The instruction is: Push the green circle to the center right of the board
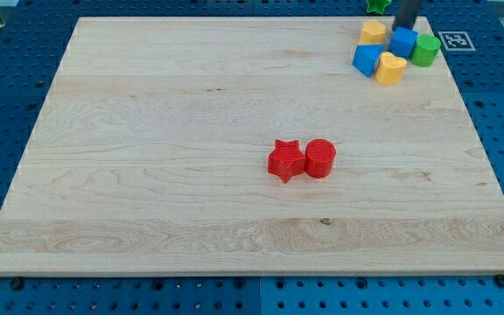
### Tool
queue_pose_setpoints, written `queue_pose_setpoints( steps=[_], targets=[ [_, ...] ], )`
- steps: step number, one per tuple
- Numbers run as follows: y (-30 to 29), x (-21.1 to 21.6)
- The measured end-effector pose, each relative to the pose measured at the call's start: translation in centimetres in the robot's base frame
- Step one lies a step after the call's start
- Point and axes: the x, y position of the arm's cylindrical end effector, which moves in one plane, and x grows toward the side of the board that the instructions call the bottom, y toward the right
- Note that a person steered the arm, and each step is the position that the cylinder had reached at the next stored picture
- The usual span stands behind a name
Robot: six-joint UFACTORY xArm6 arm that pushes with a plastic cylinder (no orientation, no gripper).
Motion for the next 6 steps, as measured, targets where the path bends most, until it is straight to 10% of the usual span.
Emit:
queue_pose_setpoints(
  steps=[6],
  targets=[
    [0.3, 3.0]
  ],
)
